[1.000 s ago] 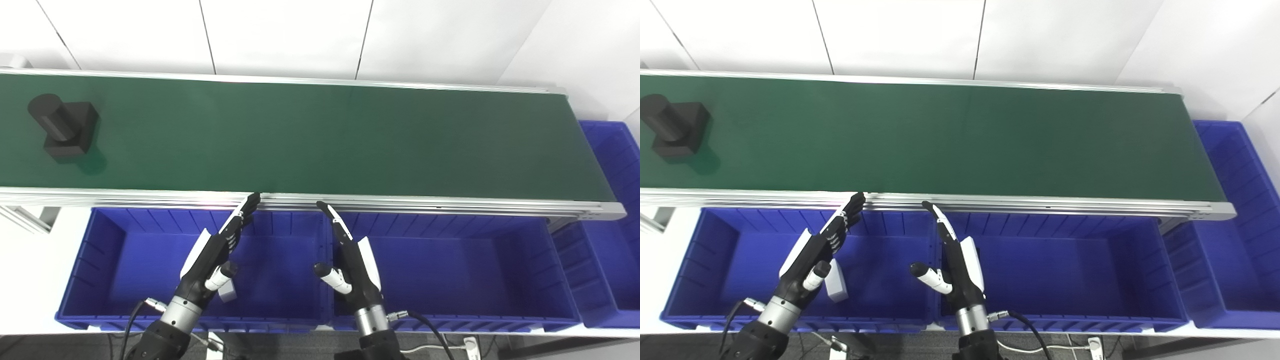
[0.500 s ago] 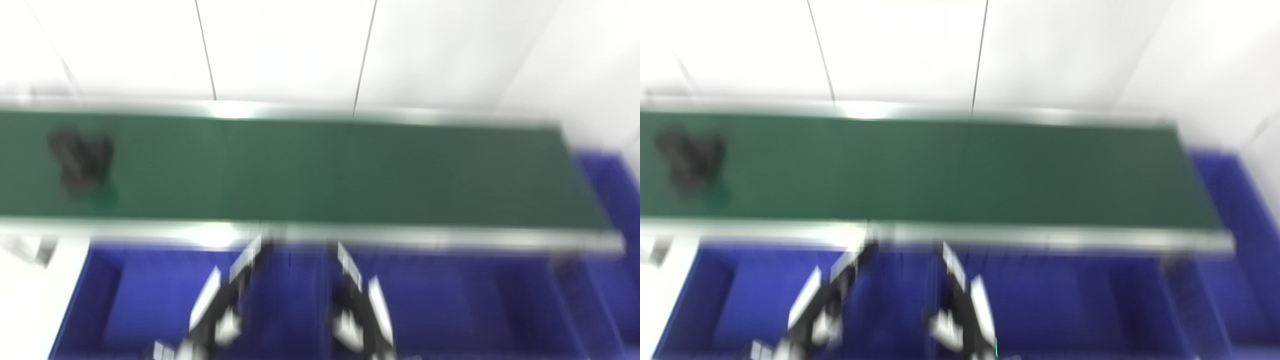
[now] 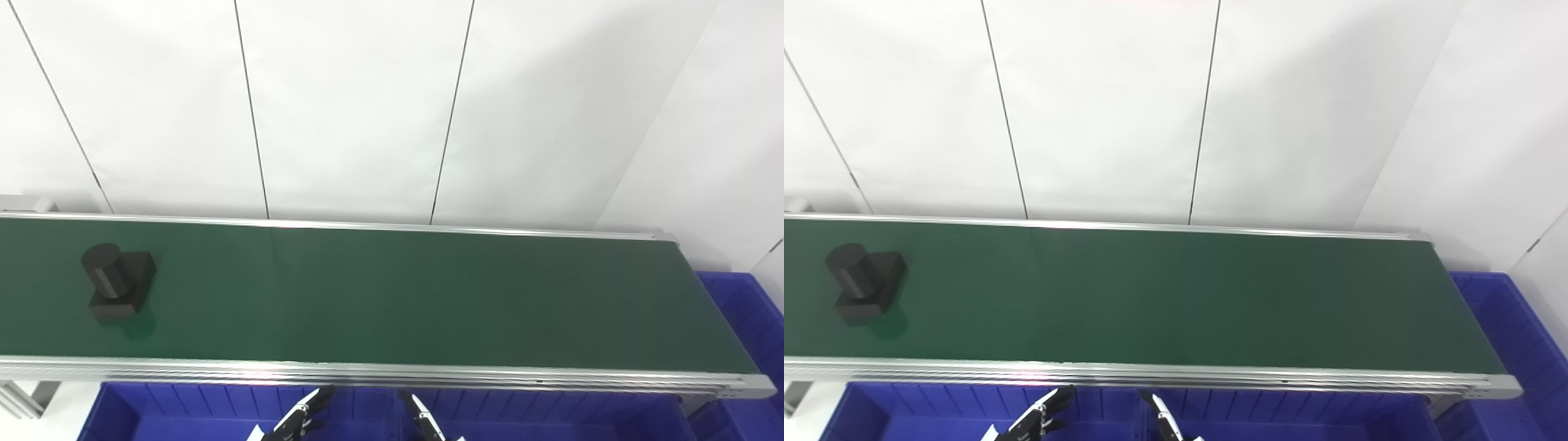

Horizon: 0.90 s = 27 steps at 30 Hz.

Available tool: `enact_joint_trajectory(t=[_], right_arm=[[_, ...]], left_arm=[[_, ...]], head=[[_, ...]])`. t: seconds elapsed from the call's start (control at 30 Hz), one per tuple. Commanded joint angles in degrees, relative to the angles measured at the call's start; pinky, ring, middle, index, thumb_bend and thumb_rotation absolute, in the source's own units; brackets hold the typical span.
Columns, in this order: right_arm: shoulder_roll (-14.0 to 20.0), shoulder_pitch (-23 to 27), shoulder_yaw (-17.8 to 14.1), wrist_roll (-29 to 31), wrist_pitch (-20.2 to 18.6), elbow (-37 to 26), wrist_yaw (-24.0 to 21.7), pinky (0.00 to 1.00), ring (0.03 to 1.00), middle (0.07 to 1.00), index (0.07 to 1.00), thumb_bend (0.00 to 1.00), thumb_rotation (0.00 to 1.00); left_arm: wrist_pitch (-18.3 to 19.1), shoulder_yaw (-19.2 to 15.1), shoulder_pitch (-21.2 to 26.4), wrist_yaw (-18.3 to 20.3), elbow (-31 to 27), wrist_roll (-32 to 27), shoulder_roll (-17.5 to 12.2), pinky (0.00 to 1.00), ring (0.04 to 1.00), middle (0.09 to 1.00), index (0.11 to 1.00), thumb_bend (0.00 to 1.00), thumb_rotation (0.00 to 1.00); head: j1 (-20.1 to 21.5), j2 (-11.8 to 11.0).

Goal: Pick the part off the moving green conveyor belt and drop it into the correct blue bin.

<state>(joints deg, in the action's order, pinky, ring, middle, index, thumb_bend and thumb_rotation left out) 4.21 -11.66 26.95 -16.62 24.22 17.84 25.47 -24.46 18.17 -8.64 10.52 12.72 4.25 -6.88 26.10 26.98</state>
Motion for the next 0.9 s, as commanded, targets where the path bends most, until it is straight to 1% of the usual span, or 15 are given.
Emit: enact_joint_trajectory(t=[0.0,0.03,0.07,0.1,0.17,0.23,0.27,0.3,0.33,0.37,0.43,0.53,0.57,0.7,0.87], right_arm=[[-0.4,0.44,0.46,0.04,2.7,-1.29,1.13,0.93,0.953,0.945,0.923,1.0,1.0],[-0.38,0.44,0.5,0.07,2.7,-1.37,1.16,0.93,0.953,0.944,0.923,1.0,1.0],[-0.4,0.42,0.5,0.2,2.7,-1.54,1.06,0.93,0.954,0.945,0.923,1.0,1.0],[-0.42,0.4,0.48,0.31,2.7,-1.65,0.96,0.94,0.956,0.945,0.924,1.0,1.0],[-0.53,0.34,0.32,0.12,2.69,-2.07,0.86,0.95,0.96,0.945,0.926,1.0,1.0],[-0.53,0.41,0.07,-0.34,2.69,-2.5,0.63,0.96,0.965,0.946,0.932,1.0,1.0],[-0.54,0.31,-0.22,-0.35,2.67,-2.96,0.27,0.96,0.967,0.947,0.935,1.0,1.0],[-0.56,0.18,-0.49,-0.33,2.66,-3.44,-0.1,0.96,0.967,0.947,0.937,1.0,1.0],[-0.55,-0.02,-0.84,-0.22,2.67,-4.17,-0.66,0.96,0.968,0.948,0.939,1.0,1.0],[-0.57,-0.22,-1.27,0.0,2.67,-4.69,-1.35,0.96,0.968,0.949,0.941,1.0,1.0],[-0.53,-0.67,-2.17,0.55,2.63,-6.1,-2.85,0.95,0.968,0.946,0.938,0.99,1.0],[-0.77,-1.15,-3.64,1.22,2.45,-7.76,-5.11,0.95,0.961,0.939,0.926,0.99,1.0],[-0.89,-1.3,-4.11,1.35,2.35,-8.24,-5.82,0.95,0.96,0.938,0.924,0.99,1.0],[-1.62,-1.72,-5.76,1.18,2.09,-9.58,-7.87,0.94,0.955,0.932,0.917,0.97,1.0],[-2.48,-2.25,-7.35,0.88,1.95,-10.22,-9.82,0.91,0.942,0.936,0.919,0.97,1.0]], left_arm=[[-2.46,0.25,0.73,-0.9,-1.19,0.32,-0.15,0.85,0.926,0.932,0.896,1.0,1.0],[-2.46,0.26,0.73,-0.87,-1.22,0.26,-0.16,0.85,0.926,0.931,0.896,1.0,1.0],[-2.46,0.31,0.78,-0.85,-1.28,0.22,-0.24,0.85,0.925,0.931,0.896,1.0,1.0],[-2.46,0.34,0.83,-0.84,-1.32,0.2,-0.3,0.85,0.927,0.932,0.898,1.0,1.0],[-2.46,0.24,0.81,-0.76,-1.68,0.2,-0.4,0.85,0.929,0.932,0.9,1.0,1.0],[-2.45,0.05,0.8,-0.65,-2.34,0.17,-0.41,0.86,0.931,0.933,0.902,1.0,1.0],[-2.45,-0.06,0.8,-0.5,-2.75,-0.06,-0.37,0.86,0.931,0.934,0.903,1.0,1.0],[-2.45,-0.15,0.78,-0.35,-3.14,-0.23,-0.32,0.88,0.937,0.937,0.907,1.0,1.0],[-2.45,-0.23,0.75,-0.21,-3.72,-0.33,-0.28,0.89,0.94,0.94,0.91,1.0,1.0],[-2.45,-0.31,0.71,-0.13,-4.1,-0.36,-0.24,0.89,0.942,0.941,0.912,1.0,1.0],[-2.45,-0.44,0.68,0.11,-4.92,-0.44,-0.09,0.9,0.951,0.947,0.923,1.0,1.0],[-2.43,-0.59,0.9,0.39,-5.39,-0.51,0.27,0.93,0.966,0.954,0.93,1.0,1.0],[-2.41,-0.63,0.97,0.46,-5.46,-0.46,0.38,0.93,0.967,0.955,0.93,1.0,1.0],[-2.41,-0.76,1.18,0.3,-5.15,-0.15,0.74,0.92,0.961,0.95,0.923,1.0,1.0],[-2.36,-0.88,1.21,0.29,-4.8,-0.11,1.04,0.91,0.96,0.948,0.92,1.0,1.0]], head=[[-0.1,0.46],[-0.1,0.46],[0.18,1.7],[0.18,1.7],[0.75,3.3],[1.27,5.46],[1.53,6.99],[1.63,7.73],[1.67,9.79],[1.67,9.79],[1.06,11.96],[0.59,12.89],[0.22,13.6],[-0.19,13.97],[-0.37,13.73]])
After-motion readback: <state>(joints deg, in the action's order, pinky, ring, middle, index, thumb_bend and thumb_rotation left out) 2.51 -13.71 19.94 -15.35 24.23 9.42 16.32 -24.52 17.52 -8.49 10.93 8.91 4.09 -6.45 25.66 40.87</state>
